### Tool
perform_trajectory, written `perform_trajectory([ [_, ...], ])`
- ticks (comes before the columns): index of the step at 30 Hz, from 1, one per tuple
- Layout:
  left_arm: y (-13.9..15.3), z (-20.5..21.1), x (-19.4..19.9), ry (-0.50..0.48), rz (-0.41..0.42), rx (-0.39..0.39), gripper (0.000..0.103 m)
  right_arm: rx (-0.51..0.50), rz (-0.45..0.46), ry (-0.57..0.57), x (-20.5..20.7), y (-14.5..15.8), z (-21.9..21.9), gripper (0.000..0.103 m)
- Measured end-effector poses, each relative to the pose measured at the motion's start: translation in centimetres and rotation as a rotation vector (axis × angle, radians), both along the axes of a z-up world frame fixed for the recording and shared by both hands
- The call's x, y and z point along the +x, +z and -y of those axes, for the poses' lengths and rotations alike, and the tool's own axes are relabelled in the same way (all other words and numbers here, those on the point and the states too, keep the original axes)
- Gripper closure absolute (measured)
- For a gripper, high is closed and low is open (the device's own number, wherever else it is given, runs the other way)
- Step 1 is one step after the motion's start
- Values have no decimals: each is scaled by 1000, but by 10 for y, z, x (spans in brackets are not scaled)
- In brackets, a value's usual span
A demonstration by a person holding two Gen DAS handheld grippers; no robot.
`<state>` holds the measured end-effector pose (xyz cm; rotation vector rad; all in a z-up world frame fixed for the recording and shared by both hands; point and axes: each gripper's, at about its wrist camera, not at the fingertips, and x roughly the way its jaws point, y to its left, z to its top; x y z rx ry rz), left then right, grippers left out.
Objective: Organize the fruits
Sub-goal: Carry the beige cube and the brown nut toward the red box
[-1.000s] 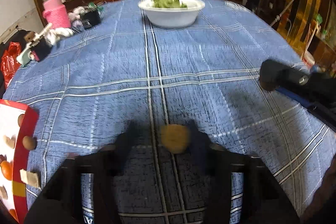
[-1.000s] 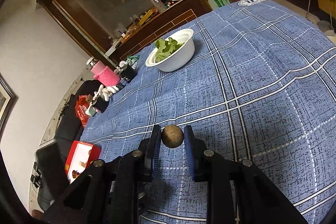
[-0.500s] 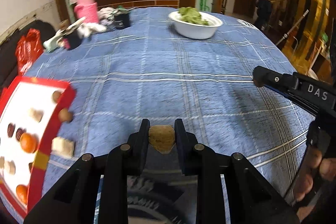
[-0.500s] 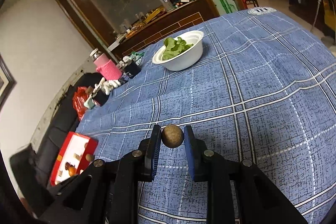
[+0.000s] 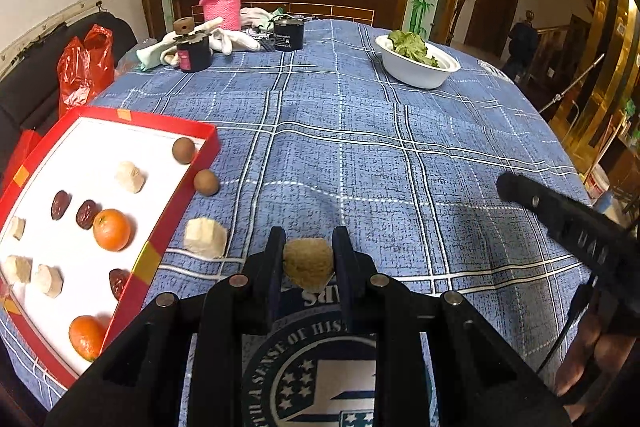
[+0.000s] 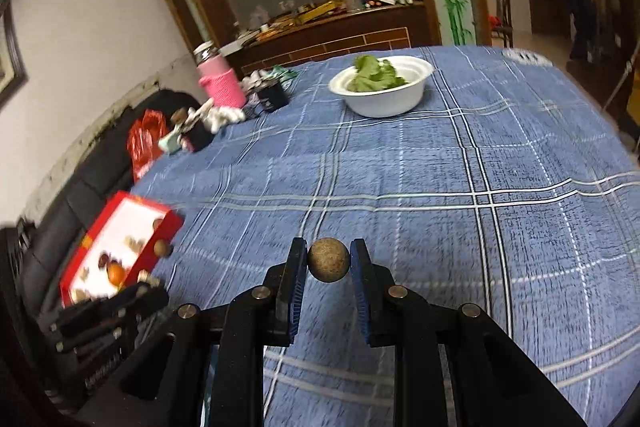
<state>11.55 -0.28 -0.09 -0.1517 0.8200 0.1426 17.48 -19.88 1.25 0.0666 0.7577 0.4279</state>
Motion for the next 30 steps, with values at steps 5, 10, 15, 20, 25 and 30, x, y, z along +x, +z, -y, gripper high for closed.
perform_trajectory([
  [5, -4, -6, -8, 5, -6, -16, 82, -86, 17, -9, -21, -2, -16, 80],
  [10, -1, -13, -16, 9, 10, -25, 82, -130, 19, -20, -30, -4, -25, 80],
  [15, -1, -18, -21, 13, 19, -28, 82, -158, 23, -11, -38, -7, -35, 80],
  [20, -1, -22, -25, 16, 24, -27, 82, -169, 22, -1, -42, -8, -43, 80],
  [25, -4, -23, -27, 21, 20, -21, 82, -178, 25, 6, -46, -9, -50, 80],
  [30, -5, -26, -29, 28, 19, -17, 82, -182, 23, 15, -51, -12, -54, 80],
])
